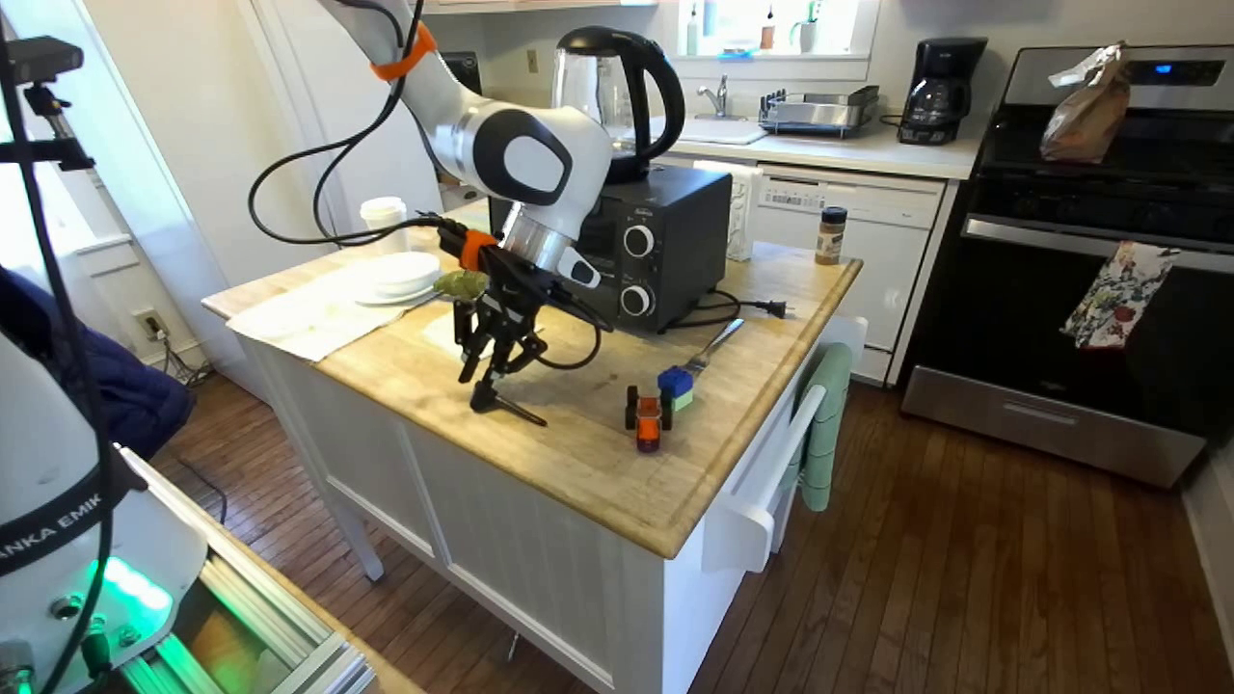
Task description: Place the scoops together
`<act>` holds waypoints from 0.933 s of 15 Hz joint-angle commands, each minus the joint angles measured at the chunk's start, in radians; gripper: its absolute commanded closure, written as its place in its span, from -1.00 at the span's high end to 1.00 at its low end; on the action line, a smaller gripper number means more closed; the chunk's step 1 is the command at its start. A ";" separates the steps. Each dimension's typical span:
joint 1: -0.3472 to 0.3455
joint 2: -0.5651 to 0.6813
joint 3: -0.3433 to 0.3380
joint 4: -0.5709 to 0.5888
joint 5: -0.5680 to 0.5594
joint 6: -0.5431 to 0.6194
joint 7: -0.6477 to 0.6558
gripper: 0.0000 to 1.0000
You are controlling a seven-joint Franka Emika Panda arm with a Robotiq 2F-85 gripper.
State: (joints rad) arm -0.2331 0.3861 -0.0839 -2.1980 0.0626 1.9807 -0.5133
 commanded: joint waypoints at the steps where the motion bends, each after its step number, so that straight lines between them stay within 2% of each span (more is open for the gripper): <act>1: 0.004 0.009 -0.001 0.015 -0.036 -0.024 0.016 -0.99; 9: 0.006 -0.006 -0.001 0.002 -0.062 0.008 0.022 -0.99; 14: 0.021 -0.088 0.005 -0.078 -0.072 0.182 0.022 -0.99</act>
State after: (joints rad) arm -0.2262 0.3708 -0.0834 -2.2030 0.0198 2.0596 -0.5132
